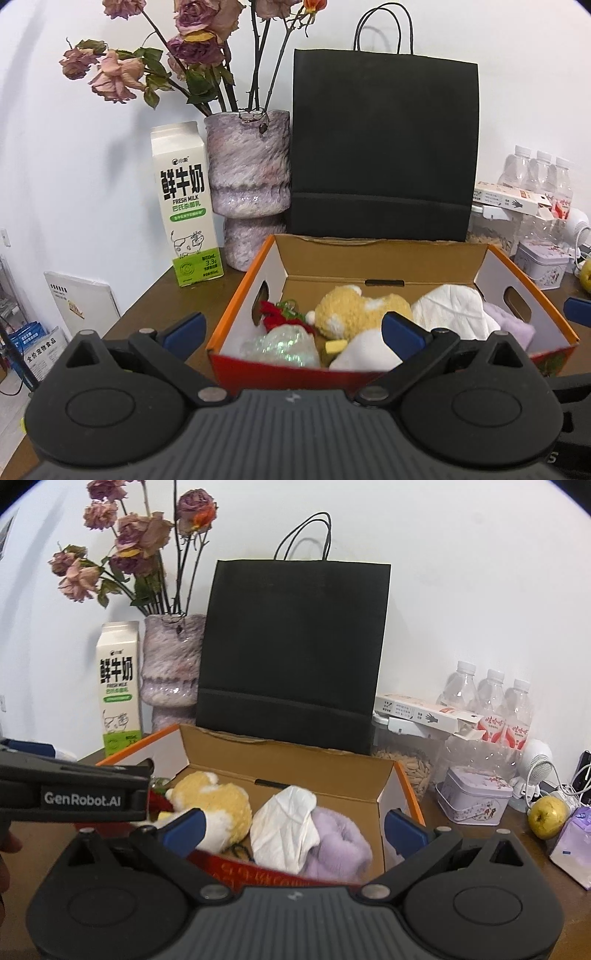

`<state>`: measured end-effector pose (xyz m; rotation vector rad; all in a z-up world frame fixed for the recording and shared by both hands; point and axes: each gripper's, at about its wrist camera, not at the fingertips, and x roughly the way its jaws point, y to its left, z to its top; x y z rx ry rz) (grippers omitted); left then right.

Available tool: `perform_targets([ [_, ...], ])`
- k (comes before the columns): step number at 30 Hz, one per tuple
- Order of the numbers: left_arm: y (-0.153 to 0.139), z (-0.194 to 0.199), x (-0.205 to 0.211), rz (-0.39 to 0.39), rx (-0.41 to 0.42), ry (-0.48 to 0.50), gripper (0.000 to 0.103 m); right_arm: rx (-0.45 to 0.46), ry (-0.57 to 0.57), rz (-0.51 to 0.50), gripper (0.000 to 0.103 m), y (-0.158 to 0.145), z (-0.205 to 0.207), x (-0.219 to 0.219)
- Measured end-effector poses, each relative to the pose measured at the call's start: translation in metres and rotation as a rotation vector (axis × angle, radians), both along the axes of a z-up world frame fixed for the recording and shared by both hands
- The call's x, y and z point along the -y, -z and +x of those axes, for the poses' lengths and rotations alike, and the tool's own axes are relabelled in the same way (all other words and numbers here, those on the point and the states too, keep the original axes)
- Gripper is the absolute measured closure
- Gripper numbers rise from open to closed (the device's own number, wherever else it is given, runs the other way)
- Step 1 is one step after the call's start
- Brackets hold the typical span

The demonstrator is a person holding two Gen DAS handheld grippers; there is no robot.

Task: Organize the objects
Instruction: 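Withdraw both tools from the box toward the navy case and lilac pouch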

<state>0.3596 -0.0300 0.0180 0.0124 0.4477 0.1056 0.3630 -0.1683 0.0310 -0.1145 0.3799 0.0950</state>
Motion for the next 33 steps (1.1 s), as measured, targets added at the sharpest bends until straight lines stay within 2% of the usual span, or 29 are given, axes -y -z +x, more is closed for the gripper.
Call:
perform_targets([
  [25, 0.025, -0.078, -0.008, -0.006, -0.085, 0.0, 0.0, -0.092, -0.016, -0.021, 0.0, 0.025, -0.086, 0.006],
  [33, 0.028, -0.103, -0.009, -0.02, -0.096, 0.036, 0.0, -0.122, -0.016, -0.021, 0.0, 0.032, -0.108, 0.01],
])
